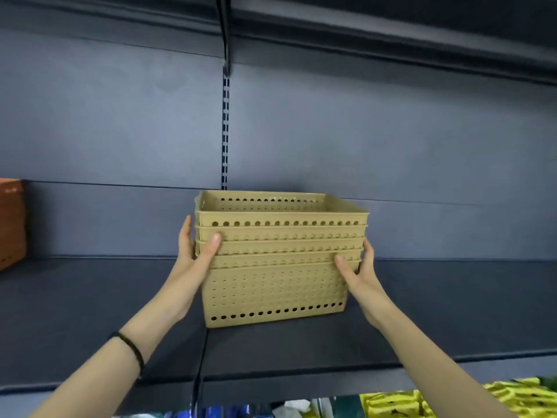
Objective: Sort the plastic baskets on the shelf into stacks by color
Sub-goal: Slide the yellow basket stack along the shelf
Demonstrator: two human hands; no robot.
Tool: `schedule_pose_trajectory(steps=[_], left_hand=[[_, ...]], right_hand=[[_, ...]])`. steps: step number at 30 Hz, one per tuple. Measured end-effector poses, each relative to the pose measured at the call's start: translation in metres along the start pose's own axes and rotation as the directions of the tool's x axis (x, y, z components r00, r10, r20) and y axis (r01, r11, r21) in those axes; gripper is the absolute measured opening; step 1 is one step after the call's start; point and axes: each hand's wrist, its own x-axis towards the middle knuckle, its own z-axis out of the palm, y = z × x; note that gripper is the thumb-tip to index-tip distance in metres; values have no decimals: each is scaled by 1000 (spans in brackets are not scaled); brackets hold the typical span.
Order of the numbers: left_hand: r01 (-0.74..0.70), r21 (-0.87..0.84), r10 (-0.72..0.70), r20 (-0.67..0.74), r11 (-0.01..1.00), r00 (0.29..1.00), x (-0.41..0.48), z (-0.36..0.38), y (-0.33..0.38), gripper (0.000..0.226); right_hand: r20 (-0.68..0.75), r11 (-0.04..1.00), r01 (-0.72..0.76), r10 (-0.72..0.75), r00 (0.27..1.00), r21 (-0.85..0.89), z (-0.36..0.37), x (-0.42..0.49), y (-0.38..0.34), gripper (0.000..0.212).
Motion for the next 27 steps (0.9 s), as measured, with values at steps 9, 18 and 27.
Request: schedule_pose_trajectory(steps=[9, 18, 27], left_hand=[[-99, 30, 103, -195, 995, 975, -23, 23, -19, 64], [-190, 98, 211, -293, 977, 933, -35, 25, -4, 61], [-190, 122, 223, -376, 974, 900, -63, -36, 14, 67]], right_hand=[[80, 978, 64, -81, 994, 199, 2, 17, 15, 117], [72, 955, 113, -137, 988, 275, 8, 5, -1, 57], [107, 935, 141, -184, 977, 324, 72, -22, -14, 72]])
